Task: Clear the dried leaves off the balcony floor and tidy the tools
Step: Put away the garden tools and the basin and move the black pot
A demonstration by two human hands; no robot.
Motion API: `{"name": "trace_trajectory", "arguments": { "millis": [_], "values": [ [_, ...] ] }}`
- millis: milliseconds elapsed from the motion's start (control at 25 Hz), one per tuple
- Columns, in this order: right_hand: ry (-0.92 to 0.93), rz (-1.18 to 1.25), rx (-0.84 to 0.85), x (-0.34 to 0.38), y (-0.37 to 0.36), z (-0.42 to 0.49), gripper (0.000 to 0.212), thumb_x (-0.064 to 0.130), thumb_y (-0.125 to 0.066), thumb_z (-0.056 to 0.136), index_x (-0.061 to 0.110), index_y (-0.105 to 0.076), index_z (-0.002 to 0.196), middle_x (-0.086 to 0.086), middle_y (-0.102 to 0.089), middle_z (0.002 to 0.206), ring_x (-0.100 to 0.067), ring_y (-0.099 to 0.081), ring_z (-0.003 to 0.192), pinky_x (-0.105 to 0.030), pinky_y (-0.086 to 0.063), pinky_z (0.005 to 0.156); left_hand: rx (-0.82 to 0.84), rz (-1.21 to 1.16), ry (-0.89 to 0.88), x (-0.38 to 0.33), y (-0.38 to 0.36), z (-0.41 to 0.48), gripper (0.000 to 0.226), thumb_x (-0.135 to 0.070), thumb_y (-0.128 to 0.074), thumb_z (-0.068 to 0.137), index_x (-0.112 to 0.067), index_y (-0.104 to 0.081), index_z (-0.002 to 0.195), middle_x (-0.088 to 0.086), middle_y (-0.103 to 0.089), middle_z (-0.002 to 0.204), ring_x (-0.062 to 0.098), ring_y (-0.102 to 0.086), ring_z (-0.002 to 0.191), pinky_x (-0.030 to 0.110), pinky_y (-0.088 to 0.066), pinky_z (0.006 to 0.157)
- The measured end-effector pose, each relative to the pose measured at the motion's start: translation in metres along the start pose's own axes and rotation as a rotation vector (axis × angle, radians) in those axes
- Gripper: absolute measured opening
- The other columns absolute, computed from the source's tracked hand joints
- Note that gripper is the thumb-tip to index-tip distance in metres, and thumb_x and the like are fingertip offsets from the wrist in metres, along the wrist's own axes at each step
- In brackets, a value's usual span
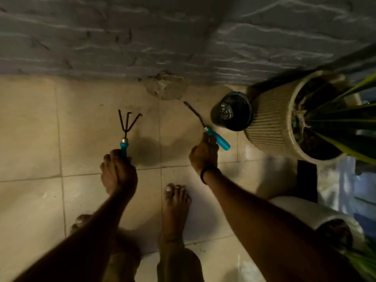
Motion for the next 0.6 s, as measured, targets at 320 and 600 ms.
{"name": "trace_trajectory", "arguments": {
  "millis": [320, 600],
  "values": [
    [-0.063, -0.191, -0.069, -0.041, -0.011, 0.014, 0.049, 0.011, -0.049, 0.097, 0.004, -0.035, 0.144, -0.015, -0.047, 0.137, -0.032, -0.048, 0.117, -0.042, -0.046, 0.09, 0.013, -0.081, 0.031, -0.019, -0.029, -0.042, 0.031, -0.02, -0.056, 0.099, -0.008, -0.051, 0.127, 0.013, -0.057, 0.121, 0.031, -0.054, 0.107, 0.049, -0.05, 0.088],
    [-0.314, 0.269, 0.17, 0.008, 0.032, -0.16, 0.038, 0.033, -0.058, 0.095, 0.012, -0.05, 0.126, -0.007, -0.055, 0.121, -0.027, -0.052, 0.109, -0.038, -0.047, 0.088, 0.115, 0.079, -0.054, 0.001, 0.106, -0.111, 0.026, -0.023, -0.056, 0.099, -0.012, -0.054, 0.122, 0.011, -0.059, 0.113, 0.03, -0.055, 0.098, 0.047, -0.05, 0.077]
  ]
}}
Point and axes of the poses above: each hand's wrist, its own z-axis towards the middle knuckle, its own y-axis out of the back of the hand, x = y × z, the point moved 5 cm from there along z, towards the middle knuckle
